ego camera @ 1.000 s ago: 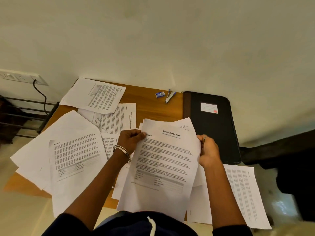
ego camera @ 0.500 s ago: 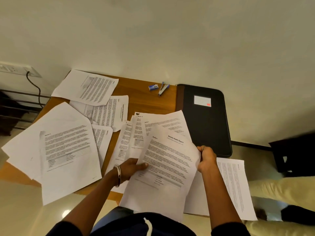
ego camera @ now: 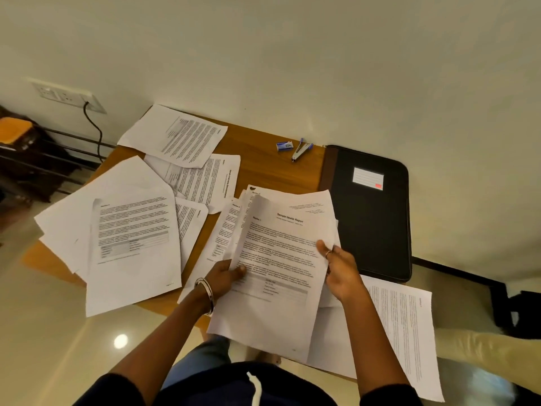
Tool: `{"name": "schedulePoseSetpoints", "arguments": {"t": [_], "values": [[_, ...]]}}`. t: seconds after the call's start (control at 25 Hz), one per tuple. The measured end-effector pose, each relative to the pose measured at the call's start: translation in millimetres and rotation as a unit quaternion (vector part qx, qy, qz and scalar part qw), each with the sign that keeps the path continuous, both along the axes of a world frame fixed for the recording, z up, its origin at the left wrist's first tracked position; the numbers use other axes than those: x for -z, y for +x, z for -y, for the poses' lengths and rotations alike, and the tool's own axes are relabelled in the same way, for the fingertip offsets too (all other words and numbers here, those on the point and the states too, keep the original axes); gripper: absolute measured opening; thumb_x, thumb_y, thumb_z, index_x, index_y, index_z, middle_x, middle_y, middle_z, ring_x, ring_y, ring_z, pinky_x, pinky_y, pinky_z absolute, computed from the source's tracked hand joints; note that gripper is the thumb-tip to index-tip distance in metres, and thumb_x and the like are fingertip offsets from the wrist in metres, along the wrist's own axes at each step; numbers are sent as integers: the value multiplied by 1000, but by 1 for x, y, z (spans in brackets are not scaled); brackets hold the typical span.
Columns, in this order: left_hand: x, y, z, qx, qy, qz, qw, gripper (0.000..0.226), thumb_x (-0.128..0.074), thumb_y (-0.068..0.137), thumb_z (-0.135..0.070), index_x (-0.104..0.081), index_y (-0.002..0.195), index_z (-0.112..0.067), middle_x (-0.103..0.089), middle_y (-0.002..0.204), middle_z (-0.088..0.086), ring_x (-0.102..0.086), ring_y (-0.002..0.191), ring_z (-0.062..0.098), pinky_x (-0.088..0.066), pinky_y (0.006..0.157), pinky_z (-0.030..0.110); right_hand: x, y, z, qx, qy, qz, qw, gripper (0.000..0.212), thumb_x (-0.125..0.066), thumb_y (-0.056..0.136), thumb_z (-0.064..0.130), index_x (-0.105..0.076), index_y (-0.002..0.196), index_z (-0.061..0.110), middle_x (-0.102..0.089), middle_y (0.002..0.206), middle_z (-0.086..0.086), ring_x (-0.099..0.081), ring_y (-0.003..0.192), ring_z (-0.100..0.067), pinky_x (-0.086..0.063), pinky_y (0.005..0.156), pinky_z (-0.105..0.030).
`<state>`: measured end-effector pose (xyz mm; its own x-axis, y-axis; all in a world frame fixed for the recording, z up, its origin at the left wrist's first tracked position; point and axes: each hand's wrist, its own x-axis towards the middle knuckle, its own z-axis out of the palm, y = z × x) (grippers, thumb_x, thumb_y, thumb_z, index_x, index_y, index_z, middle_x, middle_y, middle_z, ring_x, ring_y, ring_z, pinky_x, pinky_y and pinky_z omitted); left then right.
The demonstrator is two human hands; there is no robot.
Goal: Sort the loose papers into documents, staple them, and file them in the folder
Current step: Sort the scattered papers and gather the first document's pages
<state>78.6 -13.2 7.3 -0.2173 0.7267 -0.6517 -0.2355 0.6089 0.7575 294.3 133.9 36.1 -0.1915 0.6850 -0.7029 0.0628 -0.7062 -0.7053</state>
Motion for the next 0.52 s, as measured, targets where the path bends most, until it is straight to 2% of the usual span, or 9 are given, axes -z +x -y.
{"name": "schedulePoseSetpoints", "arguments": {"t": [0.12,0.28,0.36,0.44,0.52], "values": [[-3,-6,-1,-76,-16,24,997,16,-60,89,-21,-66,103,-15,-69,106,13,-68,92,31,-54,83,51,10,-12,16,-76,22,34,996,19,-61,92,11,-65,109,19,-69,112,-6,-65,102,-28,-51,93,-53],[-5,-24,10,-48,-18,84,995,26,-65,84,-15,-61,110,-12,-69,107,12,-67,95,33,-57,76,48,10,-38,20,-109,94,91,985,28,-59,93,10,-59,119,19,-63,112,2,-60,105,-22,-49,95,-46],[0,-41,16,-31,-19,9,999,31,-65,84,-13,-59,114,-14,-68,109,10,-65,99,32,-54,83,50,15,-58,20,-151,124,92,976,26,-61,92,10,-62,116,19,-65,111,2,-62,107,-22,-50,96,-43],[4,-64,20,-40,-25,-111,993,28,-63,87,-14,-60,114,-11,-67,108,10,-63,99,33,-52,87,51,21,-80,27,-199,181,136,953,24,-63,91,13,-63,115,16,-68,111,-2,-62,107,-24,-51,95,-41],[7,-94,25,-88,-41,-209,973,28,-60,88,-14,-60,115,-6,-65,109,15,-60,100,36,-50,89,51,31,-103,35,-240,285,232,898,33,-62,91,20,-57,123,12,-63,120,-7,-56,114,-25,-47,97,-40]]}}
